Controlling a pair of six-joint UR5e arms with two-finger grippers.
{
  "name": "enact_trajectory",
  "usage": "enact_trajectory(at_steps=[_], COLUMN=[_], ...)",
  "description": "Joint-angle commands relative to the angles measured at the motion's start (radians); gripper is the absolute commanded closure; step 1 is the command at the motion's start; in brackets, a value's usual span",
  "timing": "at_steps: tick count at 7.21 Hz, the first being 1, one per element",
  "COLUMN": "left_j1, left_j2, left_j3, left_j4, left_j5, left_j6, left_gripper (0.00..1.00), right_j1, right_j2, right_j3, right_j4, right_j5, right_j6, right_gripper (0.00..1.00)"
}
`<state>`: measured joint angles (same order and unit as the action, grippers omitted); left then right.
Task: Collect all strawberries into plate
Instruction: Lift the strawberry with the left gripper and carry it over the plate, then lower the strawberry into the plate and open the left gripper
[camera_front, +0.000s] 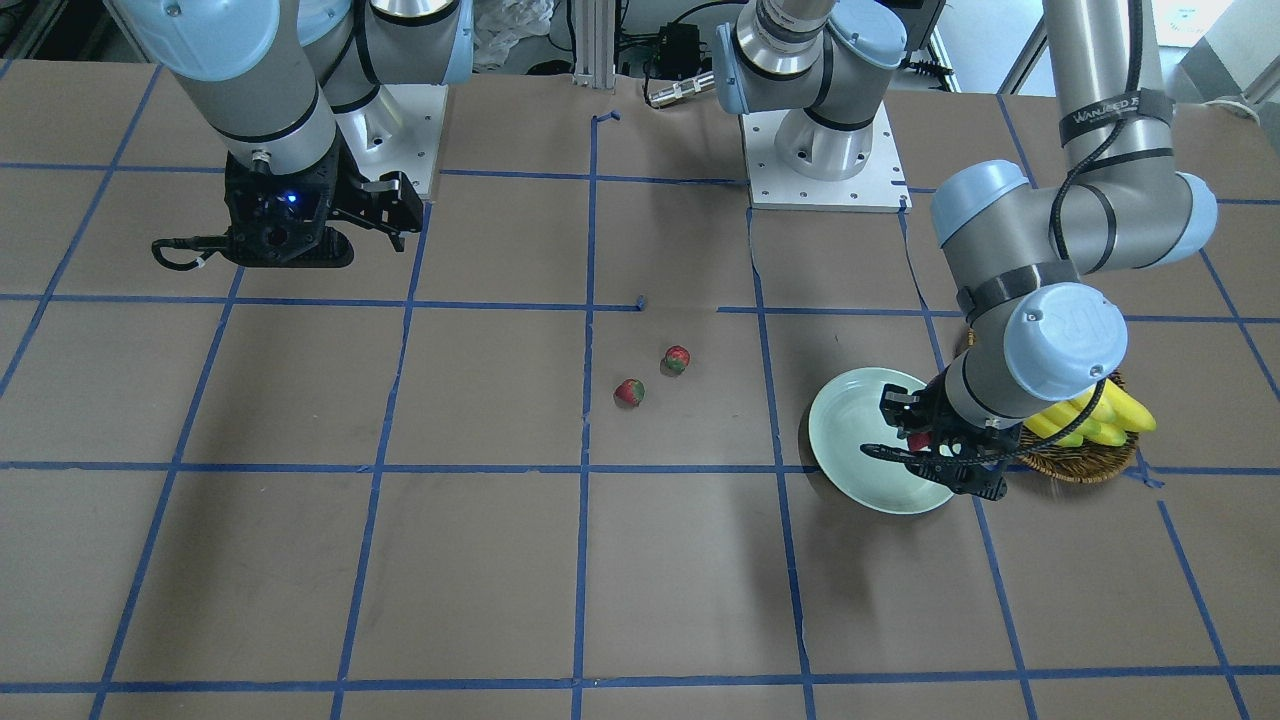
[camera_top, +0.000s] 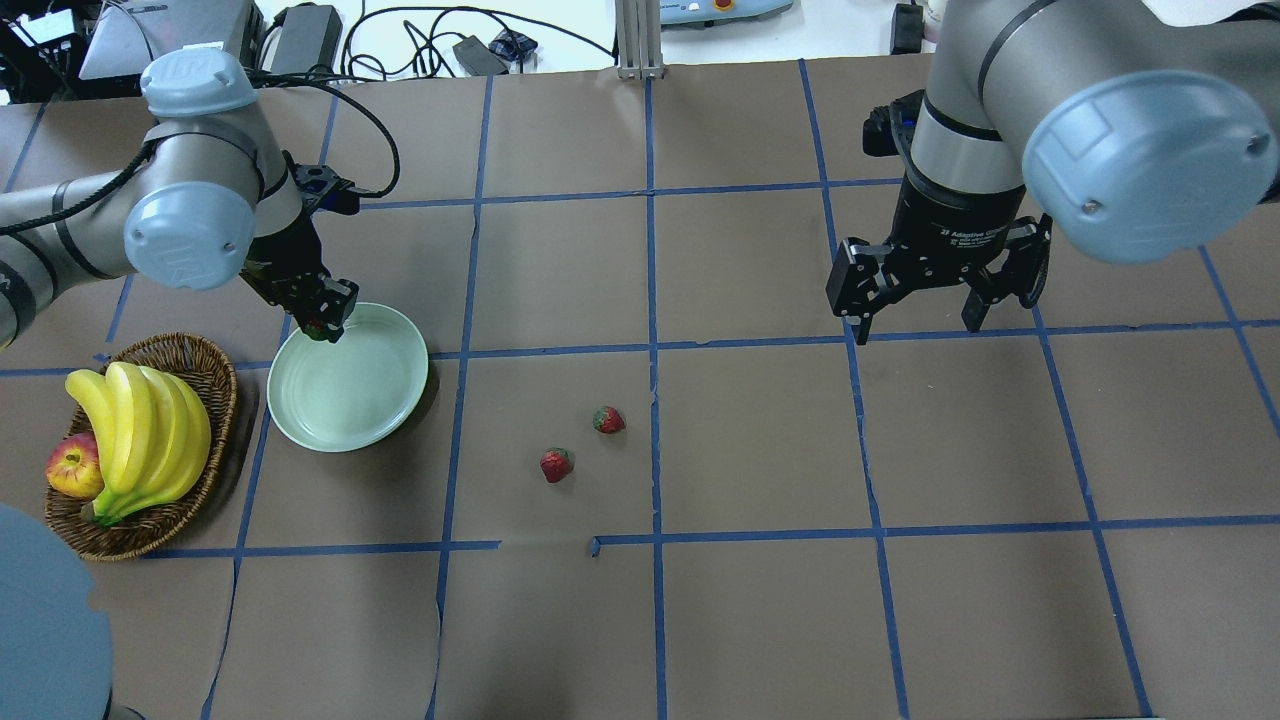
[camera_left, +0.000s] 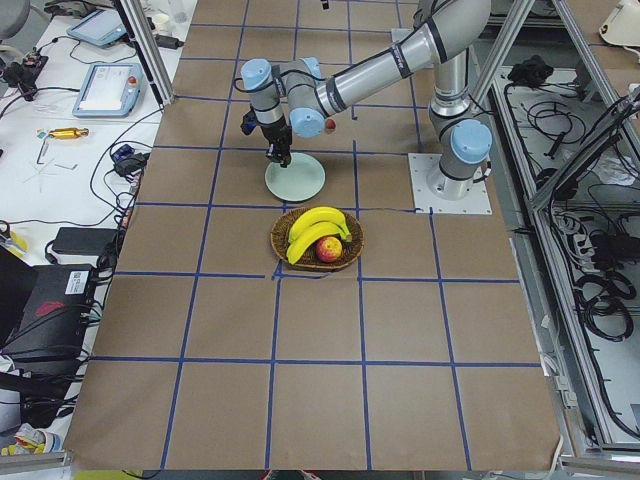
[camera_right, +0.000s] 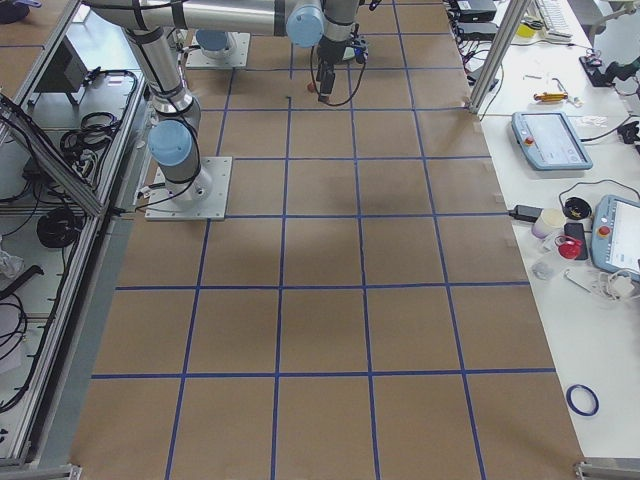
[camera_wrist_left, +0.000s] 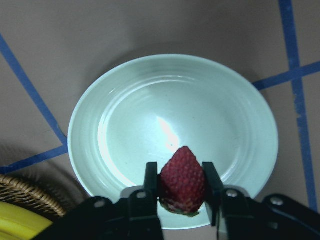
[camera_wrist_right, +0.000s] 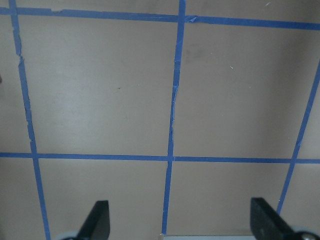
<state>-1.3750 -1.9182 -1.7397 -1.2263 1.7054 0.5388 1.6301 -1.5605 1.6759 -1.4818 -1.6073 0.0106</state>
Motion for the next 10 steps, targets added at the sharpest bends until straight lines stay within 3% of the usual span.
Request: enact_trajectory(at_steps=[1, 5, 6, 8, 10], left_j1=[0.017, 0.017, 0.017, 0.017, -0.025], left_j2=[-0.007, -0.022, -0.022, -0.018, 0.013], left_j3=[-0.015, -0.047, -0.049, -0.046, -0.038], left_j4=[0.002, 0.002, 0.004, 0.005, 0.013], left_j5=[0.035, 0.037, 0.036, 0.039, 0.023], left_j6=[0.029, 0.026, 0.021, 0.024, 0.004], left_gripper=[1.0, 0.98, 0.37, 0.11, 0.0], right_j1=[0.001, 0.001, 0.001, 0.001, 0.001], right_j2=[0.0, 0.011, 0.013, 0.013, 0.013], right_j3=[0.001, 0.001, 0.001, 0.001, 0.001], right_j4=[0.0, -0.003, -0.008, -0.008, -0.008], right_j5=[0.0, 0.001, 0.001, 0.001, 0.001], right_j6=[0.0, 0.0, 0.0, -0.001, 0.0], right_gripper=[0.0, 0.0, 0.0, 0.0, 0.0])
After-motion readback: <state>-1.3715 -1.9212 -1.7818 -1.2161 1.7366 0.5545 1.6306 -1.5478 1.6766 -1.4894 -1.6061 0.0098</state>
